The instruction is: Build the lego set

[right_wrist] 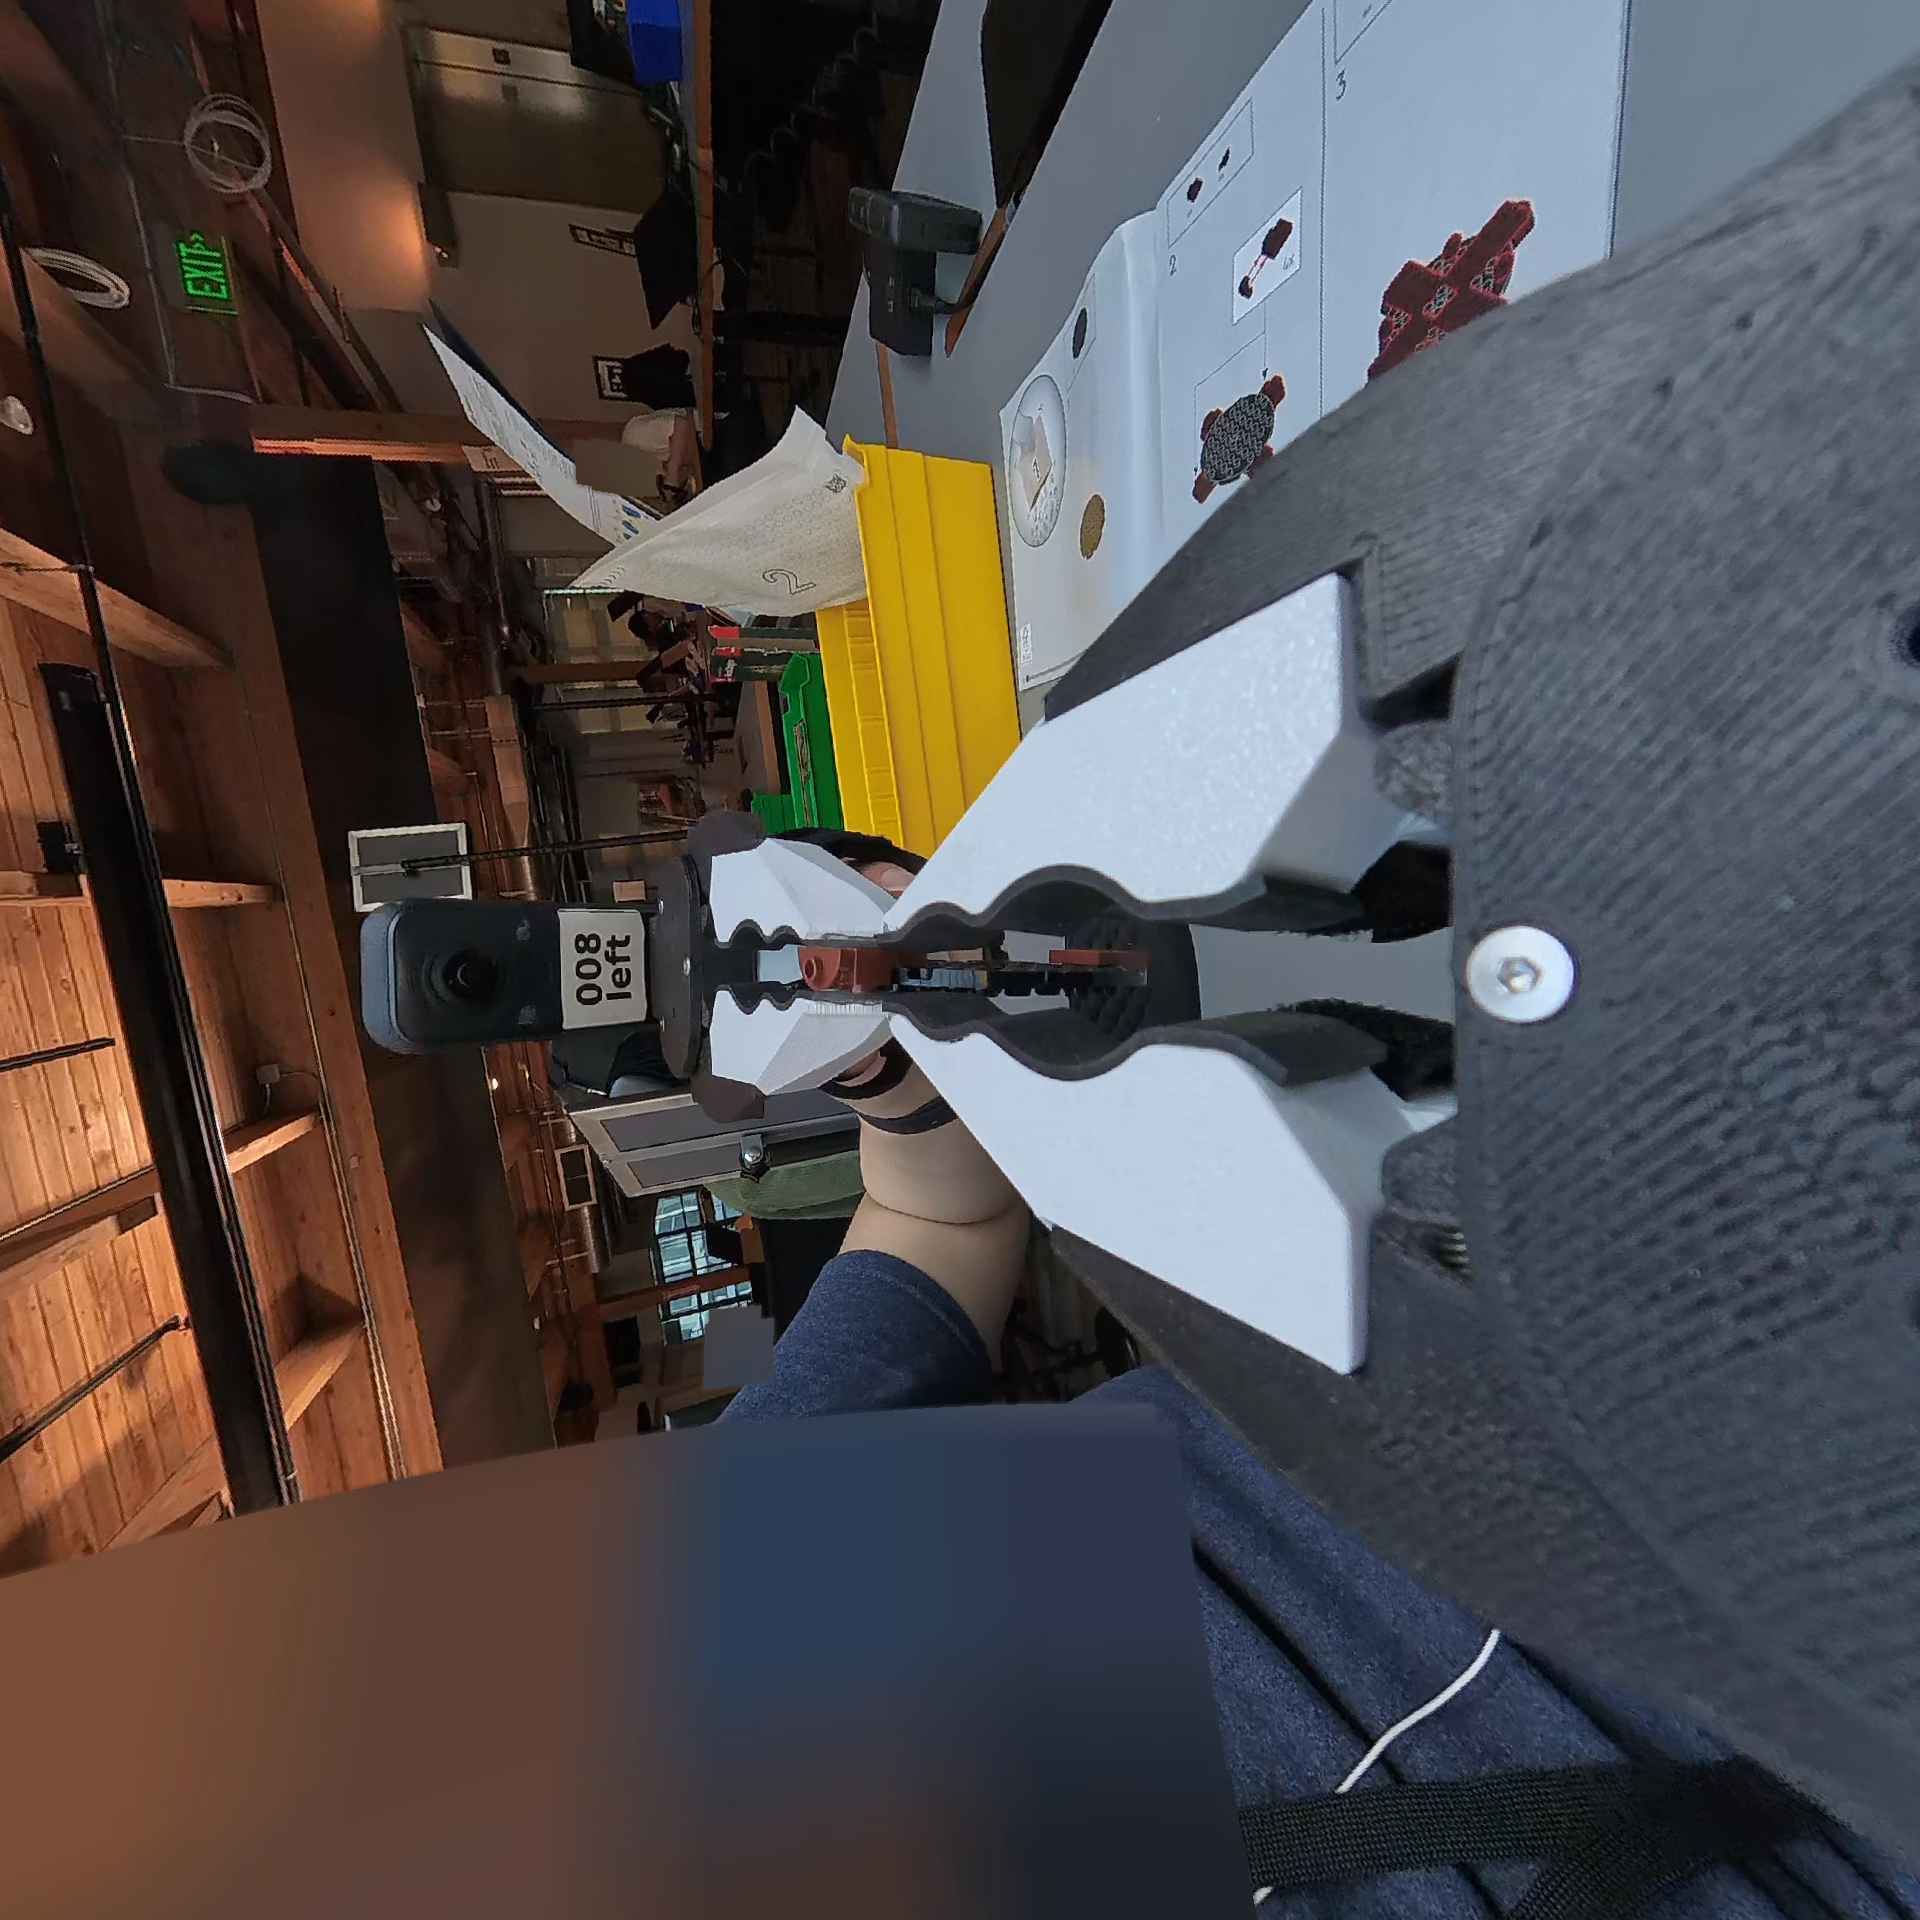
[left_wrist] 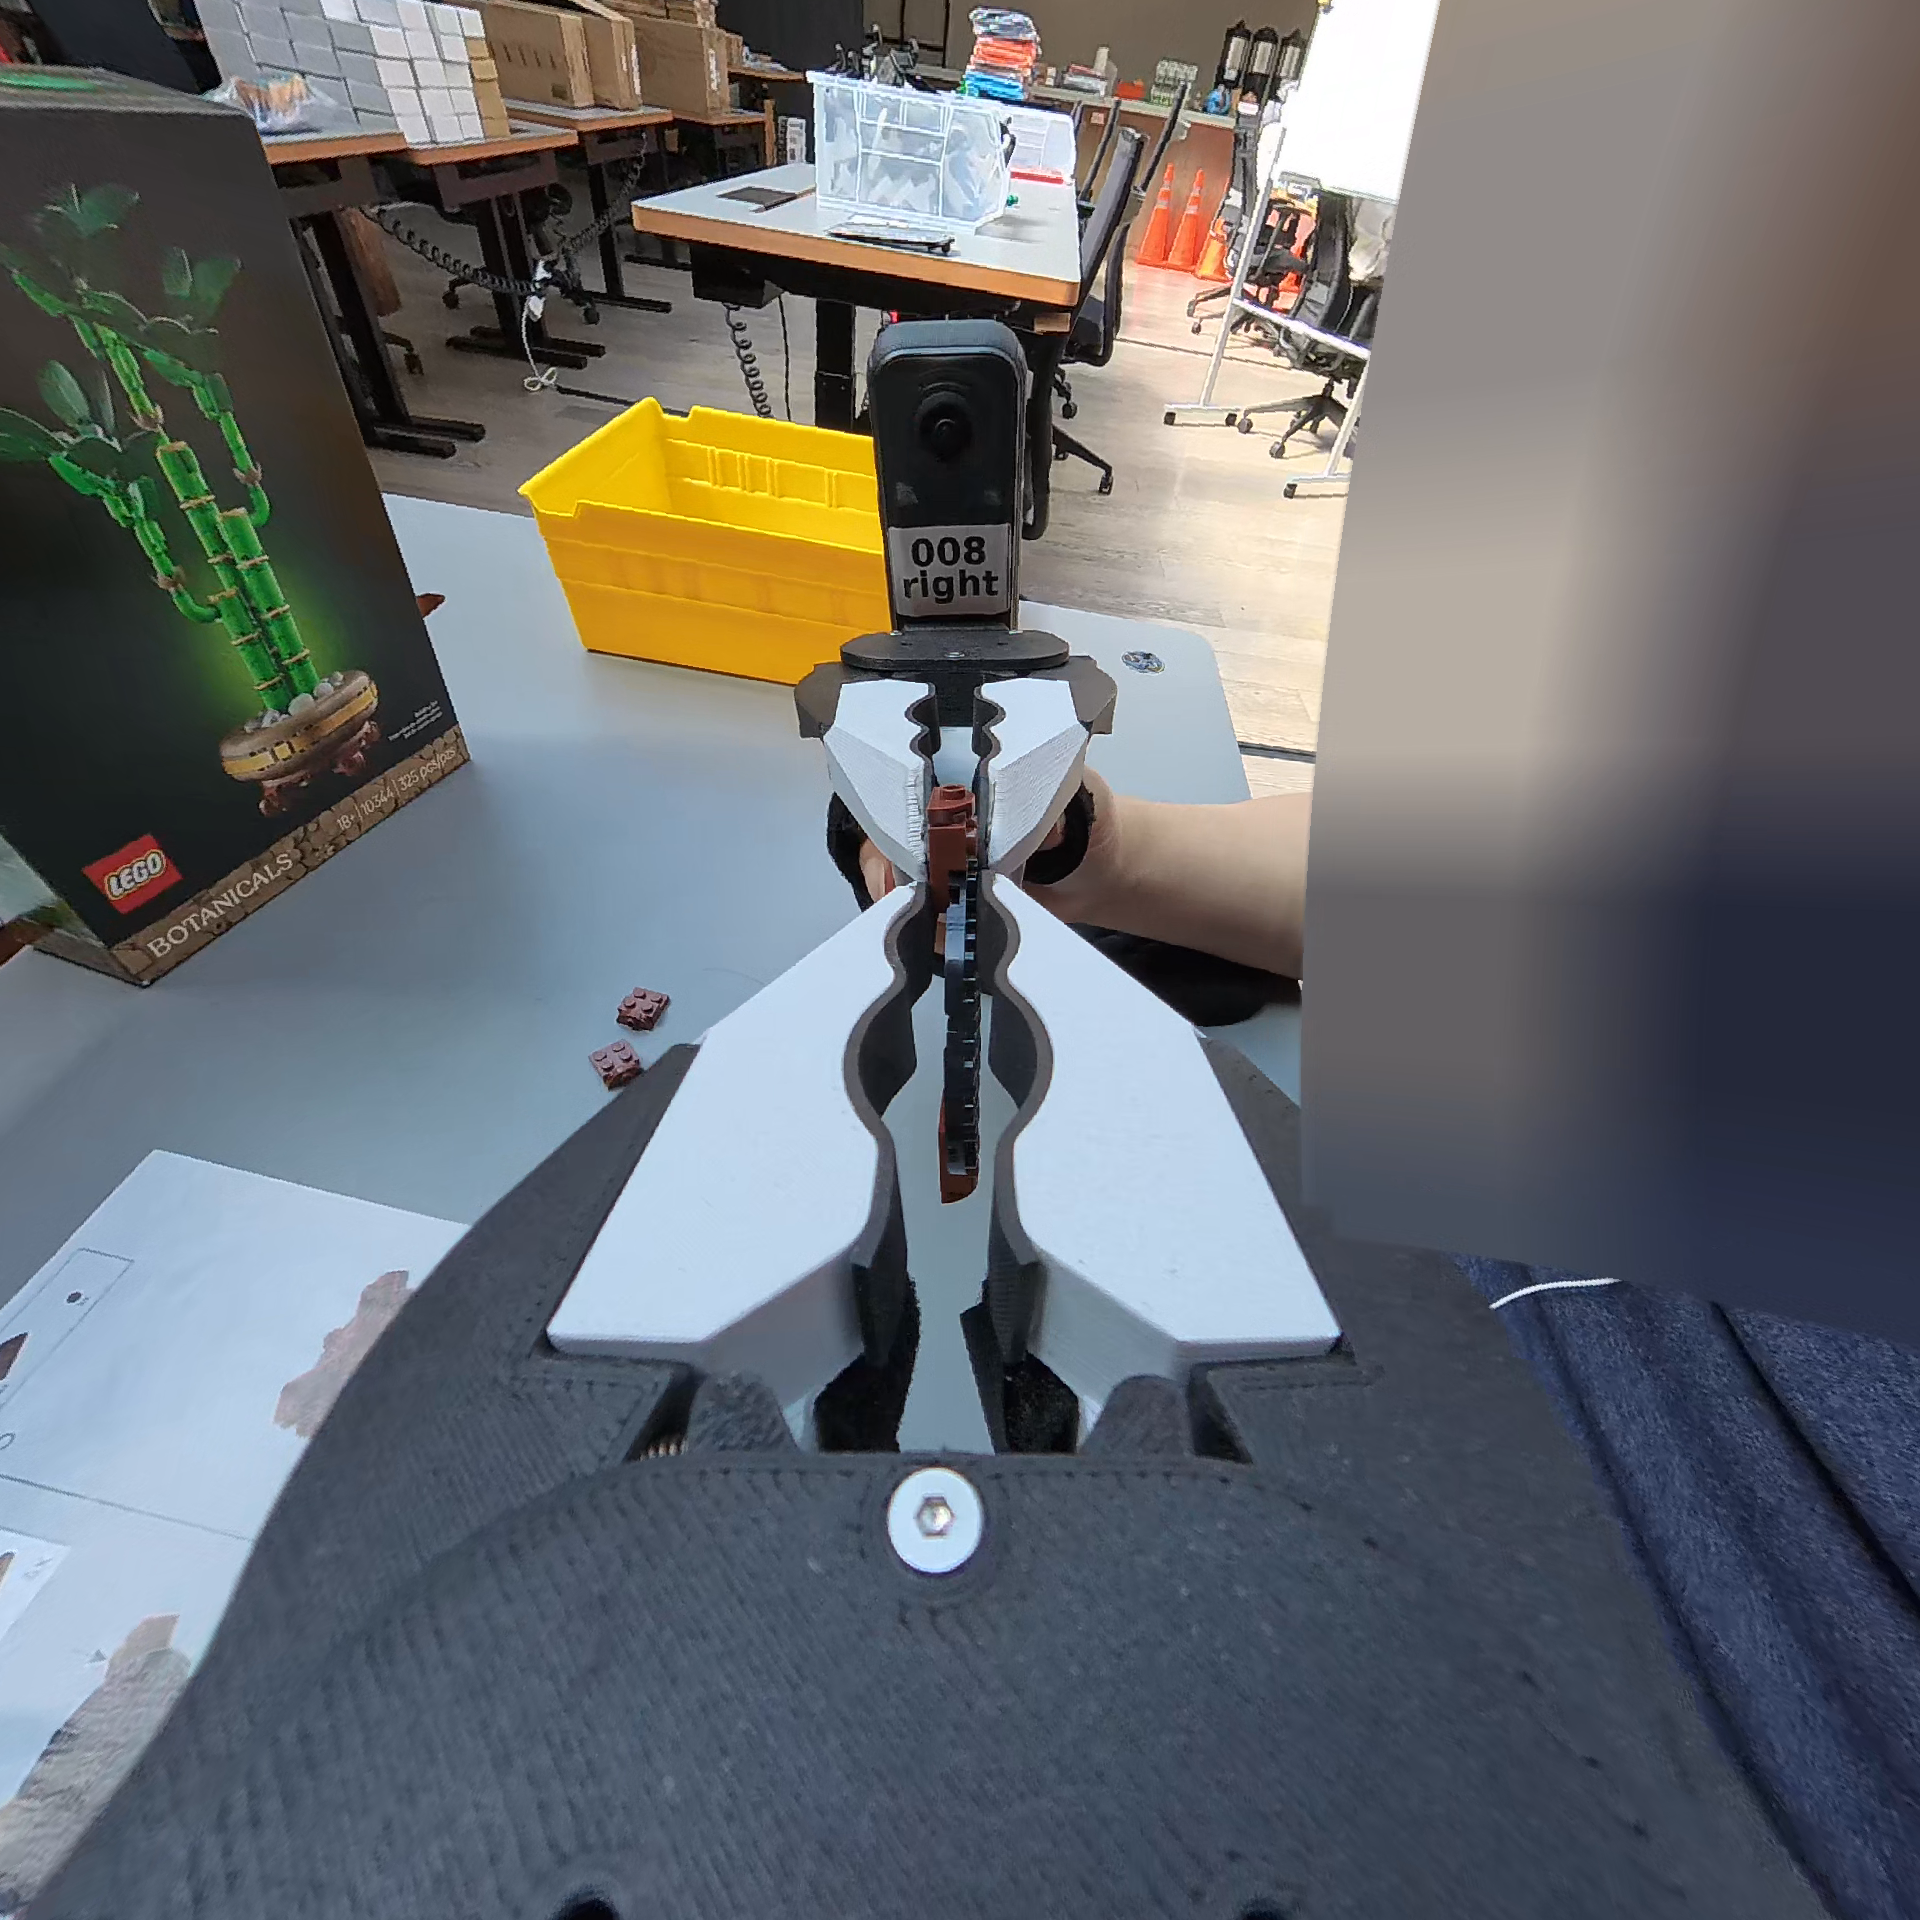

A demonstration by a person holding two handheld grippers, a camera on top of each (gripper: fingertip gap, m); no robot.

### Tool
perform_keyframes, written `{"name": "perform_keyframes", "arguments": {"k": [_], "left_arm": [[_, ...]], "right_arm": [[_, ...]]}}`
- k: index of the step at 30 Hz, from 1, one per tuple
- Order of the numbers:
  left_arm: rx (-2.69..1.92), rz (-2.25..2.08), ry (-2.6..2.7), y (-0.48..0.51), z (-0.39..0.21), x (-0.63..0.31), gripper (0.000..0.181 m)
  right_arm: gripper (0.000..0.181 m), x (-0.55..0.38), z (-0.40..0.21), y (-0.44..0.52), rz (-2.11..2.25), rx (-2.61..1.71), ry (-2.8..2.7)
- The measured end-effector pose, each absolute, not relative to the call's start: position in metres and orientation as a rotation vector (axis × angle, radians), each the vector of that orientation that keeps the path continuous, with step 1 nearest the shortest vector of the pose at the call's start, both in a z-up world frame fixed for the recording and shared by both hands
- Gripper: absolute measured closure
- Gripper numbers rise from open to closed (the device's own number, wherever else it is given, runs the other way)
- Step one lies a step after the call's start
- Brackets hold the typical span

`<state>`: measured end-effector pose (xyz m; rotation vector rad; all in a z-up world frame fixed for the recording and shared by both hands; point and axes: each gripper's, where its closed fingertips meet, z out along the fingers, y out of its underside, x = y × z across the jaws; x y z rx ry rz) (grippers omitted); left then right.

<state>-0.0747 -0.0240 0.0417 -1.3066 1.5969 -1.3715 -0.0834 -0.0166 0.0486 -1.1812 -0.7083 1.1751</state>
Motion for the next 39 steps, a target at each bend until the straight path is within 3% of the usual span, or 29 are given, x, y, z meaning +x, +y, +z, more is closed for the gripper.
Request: {"name": "perform_keyframes", "arguments": {"k": [8,39], "left_arm": [[-1.569,-1.671,1.391,-0.008,0.039,-0.069,0.176],[-1.589,-1.653,1.407,-0.002,0.027,-0.069,0.176]], "right_arm": [[0.175,-0.075,0.044,0.000,1.361,-1.256,-0.532],[0.175,-0.076,0.032,0.006,1.308,-1.362,-0.528]]}}
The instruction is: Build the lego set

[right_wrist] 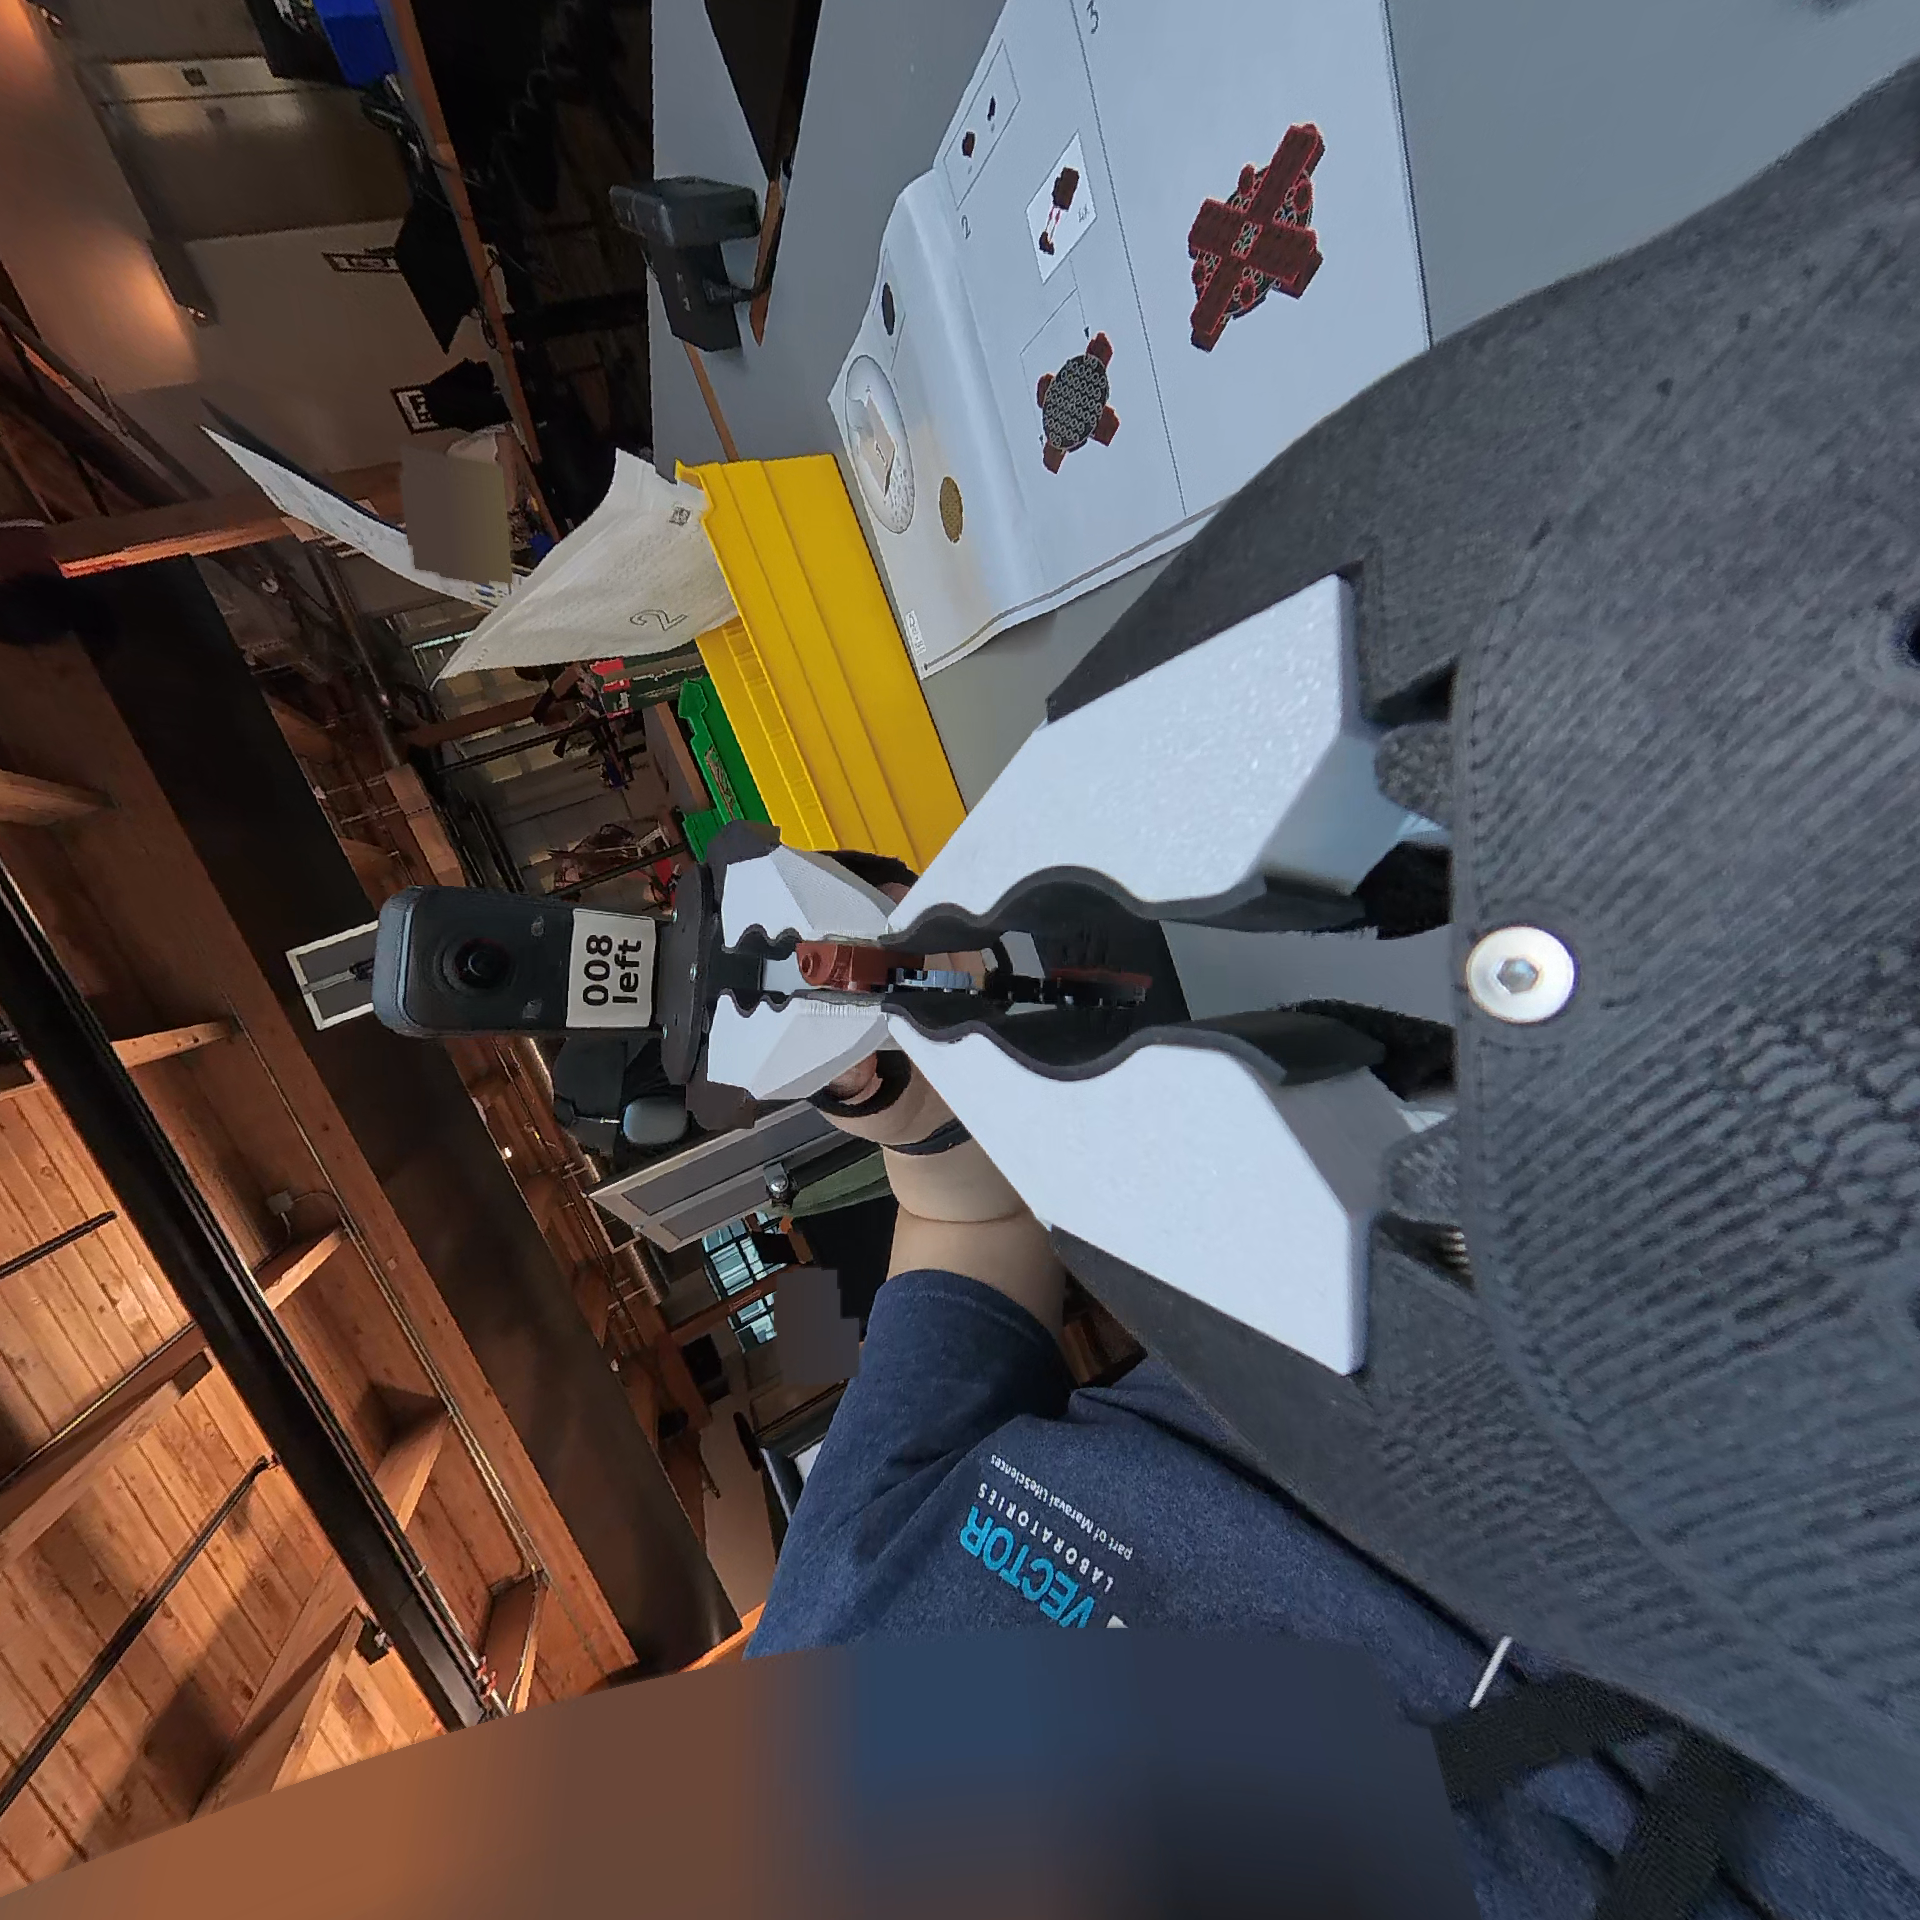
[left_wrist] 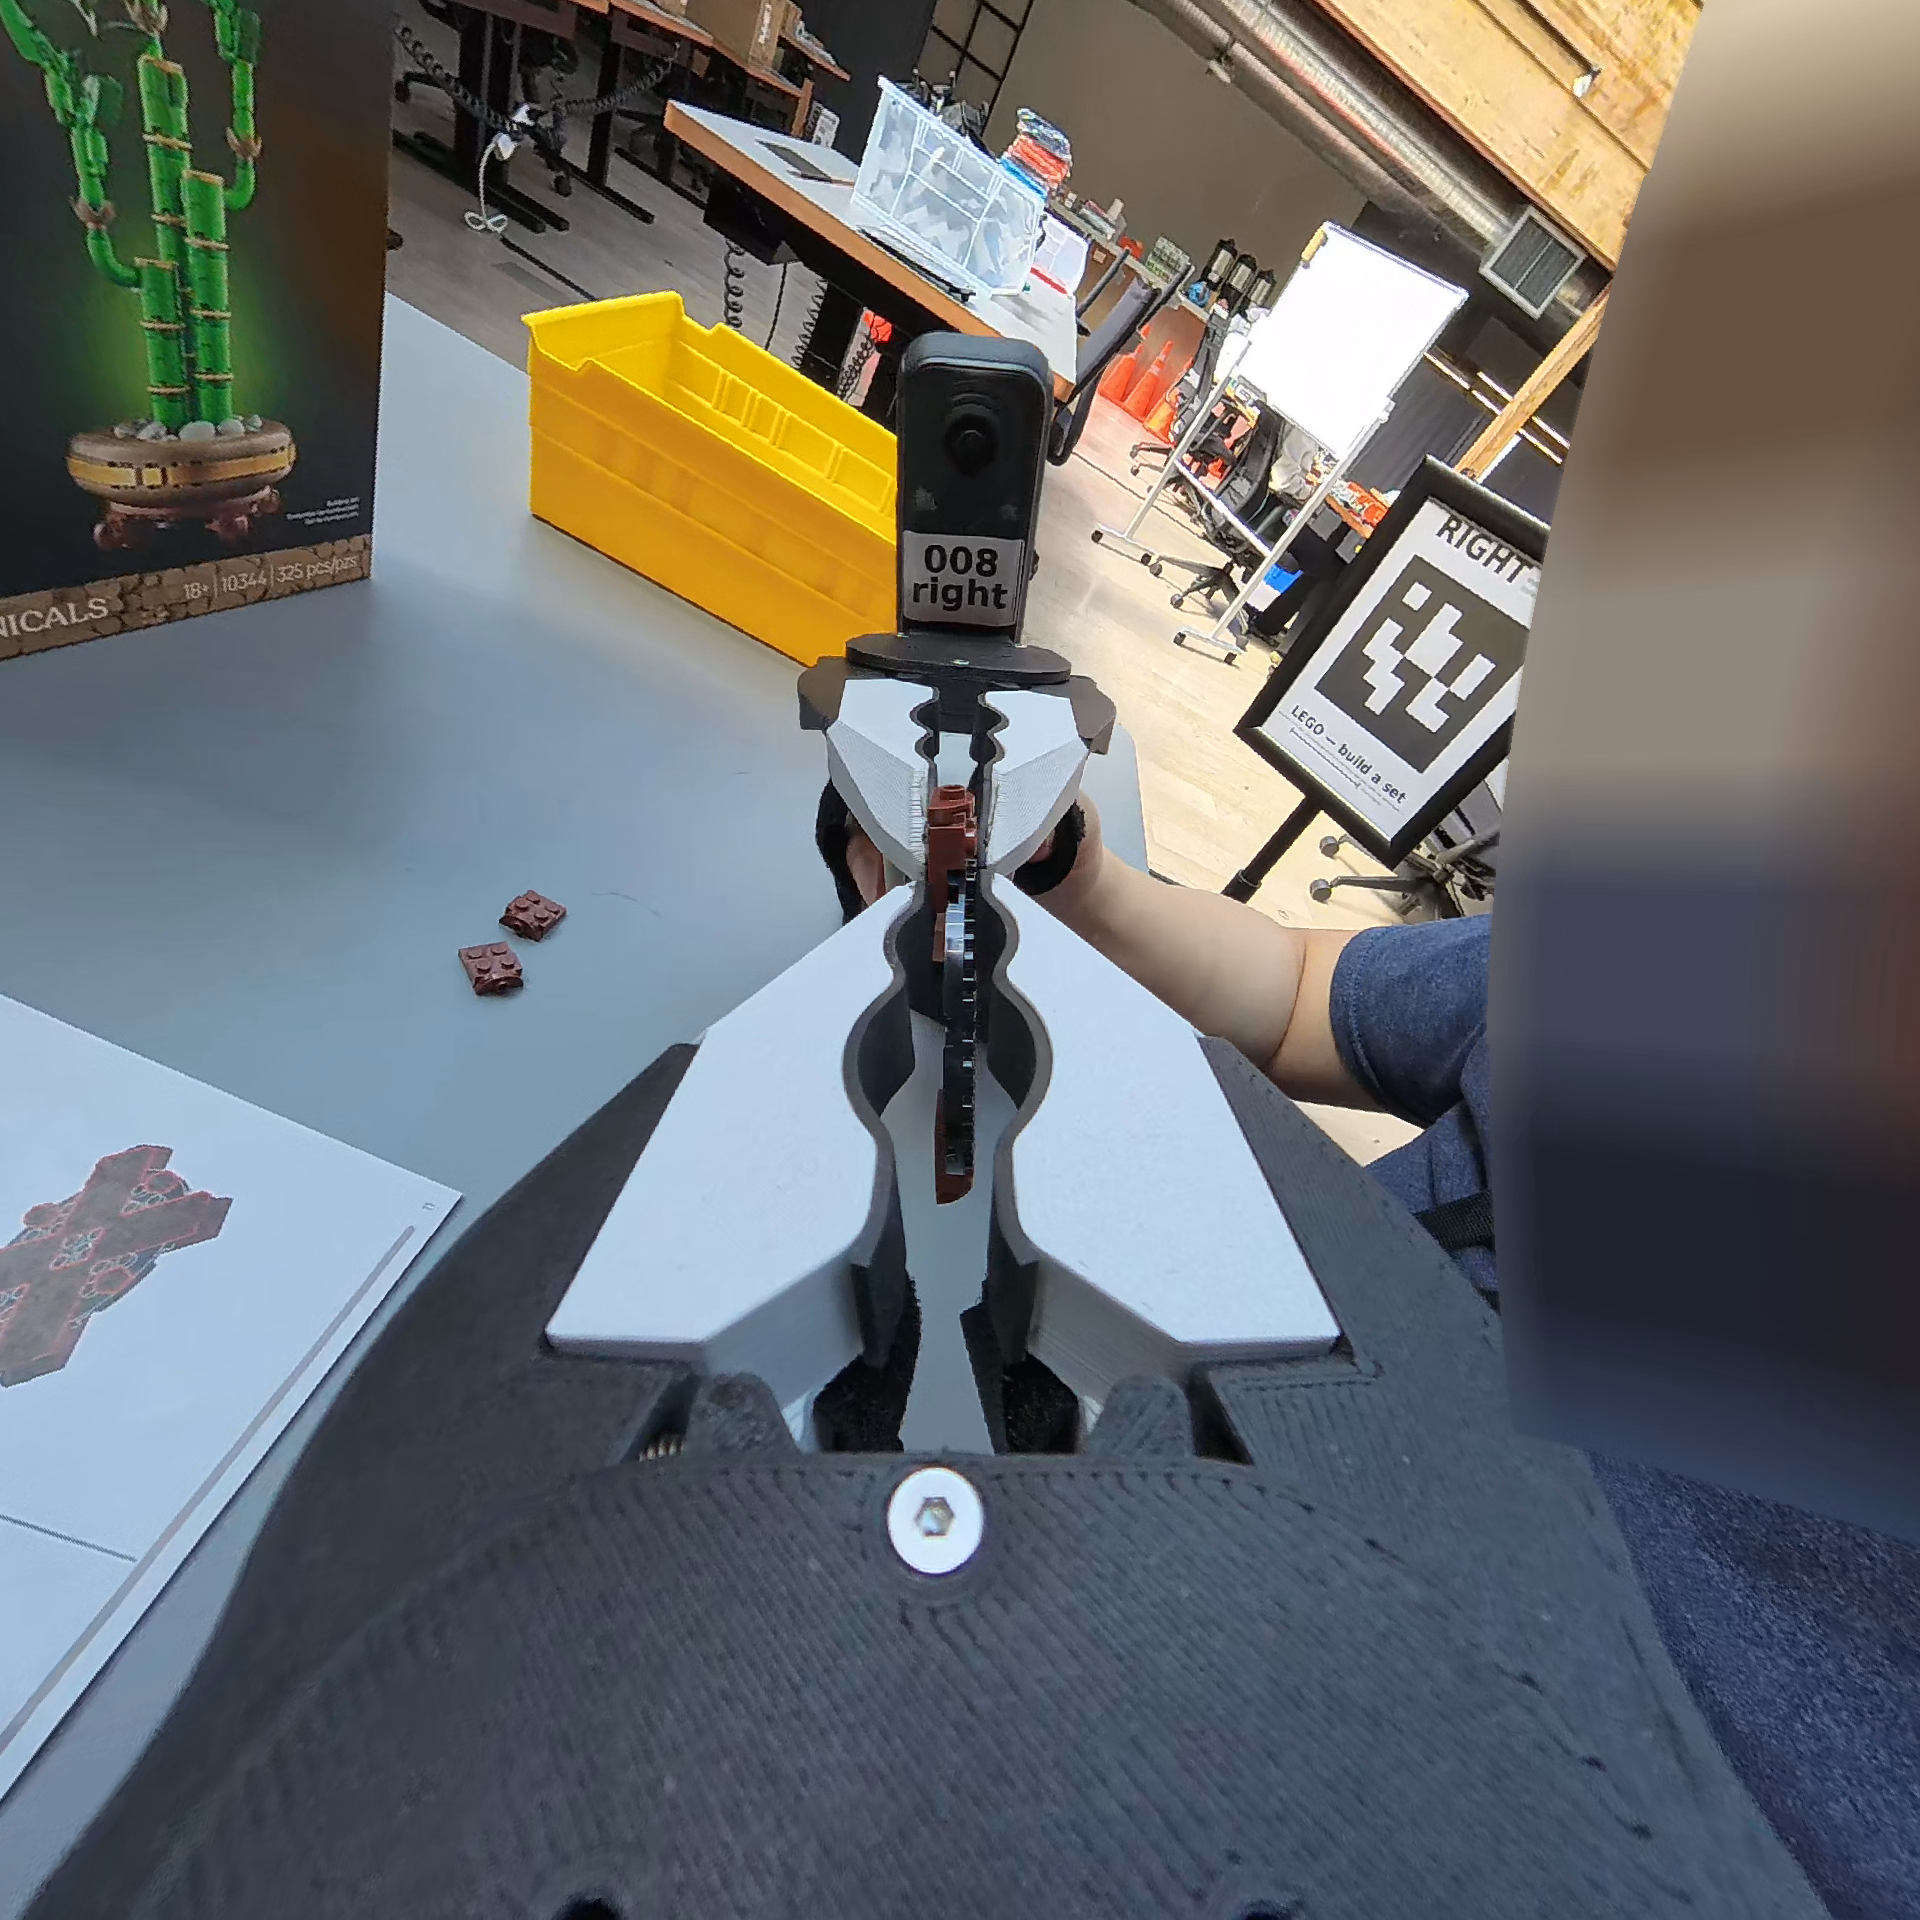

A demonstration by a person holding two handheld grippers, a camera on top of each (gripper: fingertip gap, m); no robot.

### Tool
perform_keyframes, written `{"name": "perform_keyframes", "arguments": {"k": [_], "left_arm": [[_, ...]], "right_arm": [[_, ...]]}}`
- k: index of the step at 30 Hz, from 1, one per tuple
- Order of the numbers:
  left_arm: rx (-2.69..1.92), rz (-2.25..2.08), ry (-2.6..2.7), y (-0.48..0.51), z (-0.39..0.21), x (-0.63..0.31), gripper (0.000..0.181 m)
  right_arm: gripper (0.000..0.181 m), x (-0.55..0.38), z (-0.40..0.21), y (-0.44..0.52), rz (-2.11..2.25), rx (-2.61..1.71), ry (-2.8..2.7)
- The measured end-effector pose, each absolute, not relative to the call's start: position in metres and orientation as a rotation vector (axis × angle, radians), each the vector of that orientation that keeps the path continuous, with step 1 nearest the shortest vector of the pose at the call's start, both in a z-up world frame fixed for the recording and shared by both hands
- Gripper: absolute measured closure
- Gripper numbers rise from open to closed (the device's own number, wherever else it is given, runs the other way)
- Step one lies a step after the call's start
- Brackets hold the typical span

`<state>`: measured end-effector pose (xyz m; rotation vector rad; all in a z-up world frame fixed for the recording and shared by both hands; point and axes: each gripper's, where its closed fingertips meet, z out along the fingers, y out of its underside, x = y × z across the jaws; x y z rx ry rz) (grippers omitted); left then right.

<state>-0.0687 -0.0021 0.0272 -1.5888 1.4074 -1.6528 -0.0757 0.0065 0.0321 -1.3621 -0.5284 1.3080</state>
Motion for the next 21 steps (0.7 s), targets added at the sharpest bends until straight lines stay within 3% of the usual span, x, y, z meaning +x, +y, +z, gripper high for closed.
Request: {"name": "perform_keyframes", "arguments": {"k": [11,14,17,21], "left_arm": [[-1.753,-1.736,1.499,0.004,0.015,-0.070,0.176],[-1.816,-1.708,1.603,0.006,0.011,-0.072,0.176],[-1.840,-1.645,1.677,0.006,0.006,-0.071,0.175],[-1.785,-1.662,1.656,0.012,0.012,-0.066,0.169]], "right_arm": [[0.175,-0.076,0.020,0.012,1.467,-1.445,-0.467],[0.161,-0.075,0.011,0.015,1.491,-1.512,-0.468],[0.177,-0.083,0.002,0.006,1.504,-1.565,-0.555],[0.178,-0.078,0.003,0.015,1.463,-1.567,-0.479]]}}
